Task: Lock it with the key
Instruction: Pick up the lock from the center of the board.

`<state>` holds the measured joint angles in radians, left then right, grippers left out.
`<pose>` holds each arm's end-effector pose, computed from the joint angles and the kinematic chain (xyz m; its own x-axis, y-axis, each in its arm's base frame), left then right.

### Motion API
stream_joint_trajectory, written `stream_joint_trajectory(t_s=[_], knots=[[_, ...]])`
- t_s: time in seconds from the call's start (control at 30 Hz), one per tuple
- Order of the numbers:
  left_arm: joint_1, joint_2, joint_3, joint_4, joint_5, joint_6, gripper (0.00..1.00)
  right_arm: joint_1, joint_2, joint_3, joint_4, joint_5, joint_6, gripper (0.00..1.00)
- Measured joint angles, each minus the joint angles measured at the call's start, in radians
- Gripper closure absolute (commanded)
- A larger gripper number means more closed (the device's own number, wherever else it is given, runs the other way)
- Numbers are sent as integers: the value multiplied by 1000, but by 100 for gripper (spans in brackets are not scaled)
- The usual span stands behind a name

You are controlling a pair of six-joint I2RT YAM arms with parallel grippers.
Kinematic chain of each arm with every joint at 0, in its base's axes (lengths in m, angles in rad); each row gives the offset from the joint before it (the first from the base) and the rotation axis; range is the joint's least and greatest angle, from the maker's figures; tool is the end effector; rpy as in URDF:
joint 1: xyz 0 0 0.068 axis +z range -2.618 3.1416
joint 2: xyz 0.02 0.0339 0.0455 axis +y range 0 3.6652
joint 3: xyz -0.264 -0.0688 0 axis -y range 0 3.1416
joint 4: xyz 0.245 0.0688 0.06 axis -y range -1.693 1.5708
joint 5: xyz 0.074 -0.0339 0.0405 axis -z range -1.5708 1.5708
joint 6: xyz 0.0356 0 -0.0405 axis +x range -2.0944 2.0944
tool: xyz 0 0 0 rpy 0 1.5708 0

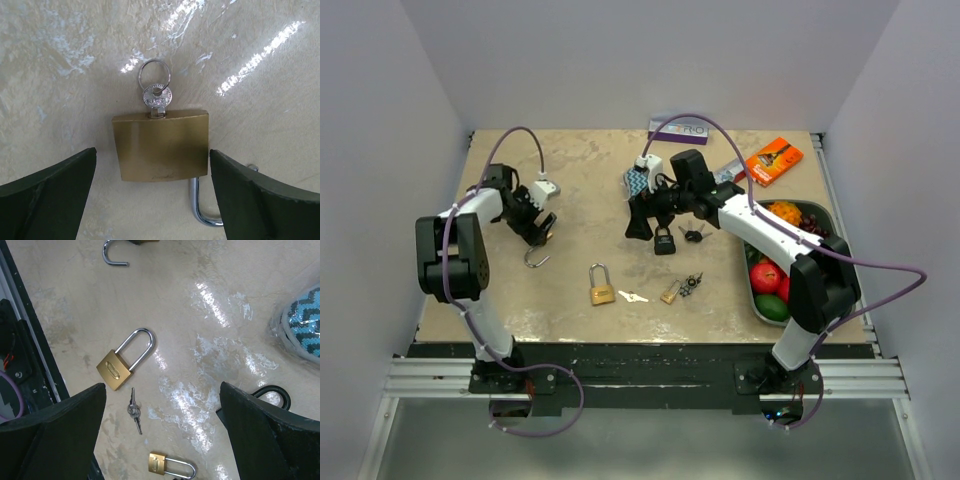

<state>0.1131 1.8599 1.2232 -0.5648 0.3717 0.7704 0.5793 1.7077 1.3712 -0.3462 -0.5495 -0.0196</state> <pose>0.3657 0.0285 0.1692 -0.6475 0.5795 -0.4949 0.6633 0.7483 0.0083 0.3146 0.2280 0.2849 -0.5121 -0.3549 -0.7822 -0.8161 0.4850 0.3142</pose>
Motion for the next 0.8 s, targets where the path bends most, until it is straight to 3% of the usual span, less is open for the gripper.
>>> stream_joint_trajectory(t_s=[0.17,0.27,0.3,0.37,0.4,0.5,0.8], knots=[[-16,30,6,17,-12,3,17,0,0,0,0,0,0,1],[-16,35,9,22,-9,4,38,0,0,0,0,1,-3,1],[-16,35,9,26,-10,5,52,0,-2,0,0,1,-5,1],[-16,35,8,31,-10,8,64,0,-8,-4,2,4,-8,1],[-16,33,7,33,-9,10,81,0,-14,-8,2,6,-11,1],[-16,31,6,33,-7,11,100,0,-47,-31,10,8,-24,1],[-16,56,121,-159,36,27,100,0,-166,-116,91,32,-54,1]])
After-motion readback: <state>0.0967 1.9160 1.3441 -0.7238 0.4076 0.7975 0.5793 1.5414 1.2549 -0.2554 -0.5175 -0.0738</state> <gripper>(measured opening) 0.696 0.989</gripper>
